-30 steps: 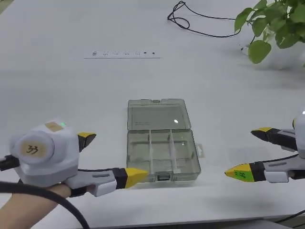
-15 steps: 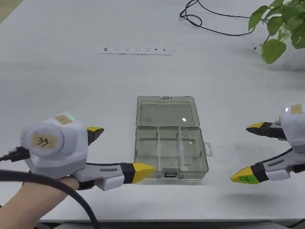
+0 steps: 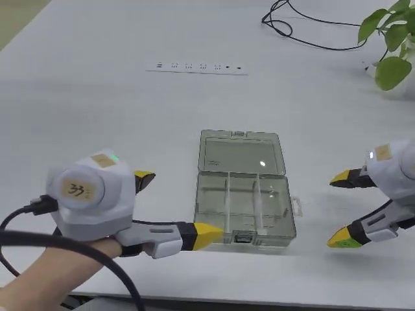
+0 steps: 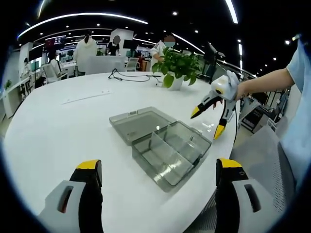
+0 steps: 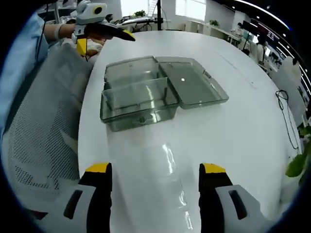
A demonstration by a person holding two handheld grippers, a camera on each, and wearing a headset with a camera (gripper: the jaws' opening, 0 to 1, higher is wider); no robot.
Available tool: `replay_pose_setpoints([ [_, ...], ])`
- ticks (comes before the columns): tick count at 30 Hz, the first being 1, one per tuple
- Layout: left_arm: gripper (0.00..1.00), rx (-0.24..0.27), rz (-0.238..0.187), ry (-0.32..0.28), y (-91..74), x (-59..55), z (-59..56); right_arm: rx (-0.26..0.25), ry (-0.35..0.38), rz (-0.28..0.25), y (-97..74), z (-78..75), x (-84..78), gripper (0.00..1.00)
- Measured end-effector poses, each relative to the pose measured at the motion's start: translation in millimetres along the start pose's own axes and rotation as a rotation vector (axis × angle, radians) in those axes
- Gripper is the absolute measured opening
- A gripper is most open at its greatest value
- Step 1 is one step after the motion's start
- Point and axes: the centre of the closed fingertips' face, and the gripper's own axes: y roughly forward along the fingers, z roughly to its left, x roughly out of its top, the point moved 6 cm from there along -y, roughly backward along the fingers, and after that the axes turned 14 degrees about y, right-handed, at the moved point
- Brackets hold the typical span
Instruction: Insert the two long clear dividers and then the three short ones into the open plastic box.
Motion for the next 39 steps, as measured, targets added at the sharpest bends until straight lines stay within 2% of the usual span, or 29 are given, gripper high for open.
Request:
replay_pose_setpoints([
  [4, 1.0, -0.003, 0.001, -0.001, 1.0, -0.7, 0.0, 0.028, -0.026, 0.04, 2.8, -7.5, -3.0, 0.62],
  [6, 0.99, -0.002, -0.001, -0.004, 1.4, -0.8, 0.2, 0.022, -0.087, 0.071, 4.8, -8.4, -1.9, 0.56],
  [9, 0.99, -0.001, 0.0, -0.007, 1.9, -1.8, 0.7, 0.025, -0.1, 0.099, 9.9, -5.4, 0.7, 0.53],
  [14, 0.99, 0.001, 0.002, -0.009, 1.6, -2.5, 1.4, 0.036, -0.115, 0.108, 13.1, -4.3, 6.3, 0.46],
  [20, 0.99, 0.003, 0.002, -0.01, 1.5, -2.9, 2.1, 0.046, -0.15, 0.136, 17.1, -12.4, 2.1, 0.4],
  [26, 0.99, 0.006, -0.003, -0.015, 1.8, -2.9, 2.2, 0.04, -0.192, 0.167, 21.2, -9.9, 1.0, 0.39],
  [39, 0.99, 0.009, -0.007, -0.02, 2.5, -3.6, 1.7, 0.039, -0.208, 0.193, 25.8, -6.9, 2.0, 0.36],
])
